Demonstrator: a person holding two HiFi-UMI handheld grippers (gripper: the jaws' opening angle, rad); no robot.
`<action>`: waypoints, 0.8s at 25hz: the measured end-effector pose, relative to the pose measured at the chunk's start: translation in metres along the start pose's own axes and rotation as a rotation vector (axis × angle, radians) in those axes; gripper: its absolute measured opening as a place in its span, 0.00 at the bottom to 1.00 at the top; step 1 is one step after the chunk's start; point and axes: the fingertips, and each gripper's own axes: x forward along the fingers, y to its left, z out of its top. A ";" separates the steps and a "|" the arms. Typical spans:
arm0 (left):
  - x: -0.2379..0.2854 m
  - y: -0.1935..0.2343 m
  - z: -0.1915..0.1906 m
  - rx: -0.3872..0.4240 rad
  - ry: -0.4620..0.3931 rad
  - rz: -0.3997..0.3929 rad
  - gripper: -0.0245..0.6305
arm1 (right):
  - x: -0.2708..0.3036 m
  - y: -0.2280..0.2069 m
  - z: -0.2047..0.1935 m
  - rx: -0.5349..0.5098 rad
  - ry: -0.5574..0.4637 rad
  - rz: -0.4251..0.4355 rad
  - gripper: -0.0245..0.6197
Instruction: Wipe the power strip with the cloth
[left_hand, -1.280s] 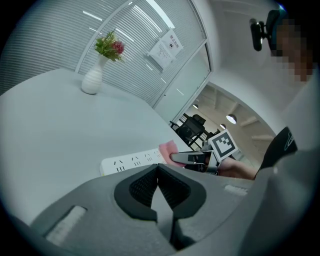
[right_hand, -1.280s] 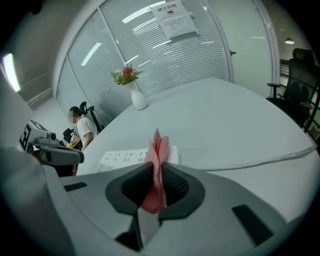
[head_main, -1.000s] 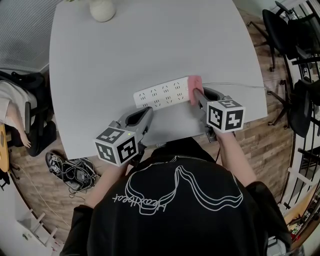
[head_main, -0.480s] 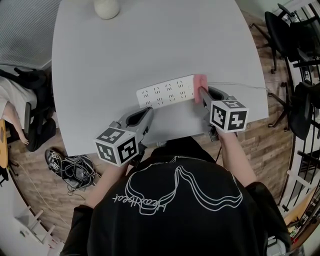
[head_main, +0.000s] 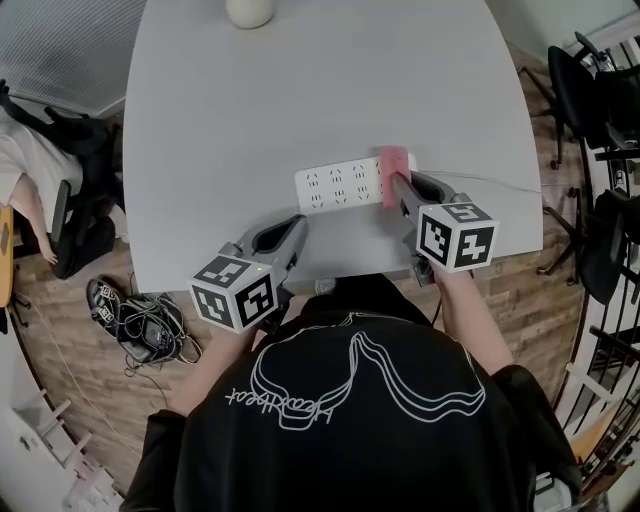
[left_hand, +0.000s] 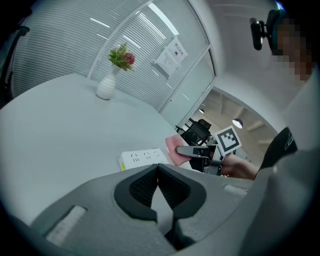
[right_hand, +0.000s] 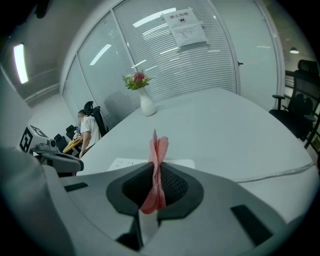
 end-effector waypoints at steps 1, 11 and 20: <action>-0.003 0.001 0.000 -0.004 -0.006 0.008 0.06 | 0.002 0.006 0.002 -0.009 0.001 0.014 0.10; -0.041 0.021 -0.006 -0.047 -0.058 0.085 0.06 | 0.033 0.078 -0.001 -0.095 0.053 0.159 0.10; -0.062 0.031 -0.014 -0.077 -0.089 0.130 0.06 | 0.052 0.126 -0.013 -0.171 0.094 0.242 0.10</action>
